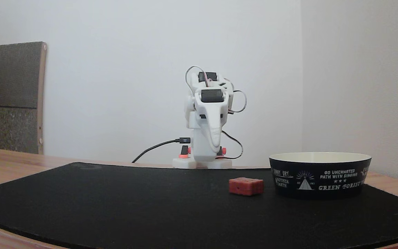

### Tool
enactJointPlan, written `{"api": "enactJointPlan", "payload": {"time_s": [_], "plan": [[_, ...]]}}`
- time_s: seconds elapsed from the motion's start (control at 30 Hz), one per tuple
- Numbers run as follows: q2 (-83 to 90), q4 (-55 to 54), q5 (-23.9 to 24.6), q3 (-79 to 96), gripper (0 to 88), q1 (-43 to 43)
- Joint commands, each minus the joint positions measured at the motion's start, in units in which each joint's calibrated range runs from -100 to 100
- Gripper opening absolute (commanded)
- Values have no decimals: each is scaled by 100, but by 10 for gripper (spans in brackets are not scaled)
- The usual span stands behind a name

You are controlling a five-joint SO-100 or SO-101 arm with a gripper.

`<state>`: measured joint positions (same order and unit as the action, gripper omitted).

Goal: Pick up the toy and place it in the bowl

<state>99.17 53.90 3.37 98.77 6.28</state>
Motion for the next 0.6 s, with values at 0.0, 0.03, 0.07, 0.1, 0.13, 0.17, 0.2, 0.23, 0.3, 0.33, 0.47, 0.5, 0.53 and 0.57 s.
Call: {"api": "enactJointPlan", "payload": {"time_s": [0.0,0.03,0.07,0.1,0.13,0.17,0.2,0.23,0.3,0.33,0.47,0.5,0.53,0.57], "plan": [[50,20,7,42,37,45],[50,20,7,42,37,45],[50,20,7,42,37,45],[50,20,7,42,37,45],[50,20,7,42,37,45],[50,20,7,42,37,37],[50,20,7,42,37,37],[50,20,7,51,37,53],[58,20,7,69,37,53],[58,20,7,69,37,53],[58,20,7,69,37,53],[58,20,7,69,37,53],[58,20,7,69,37,53],[58,20,7,69,37,62]]}}
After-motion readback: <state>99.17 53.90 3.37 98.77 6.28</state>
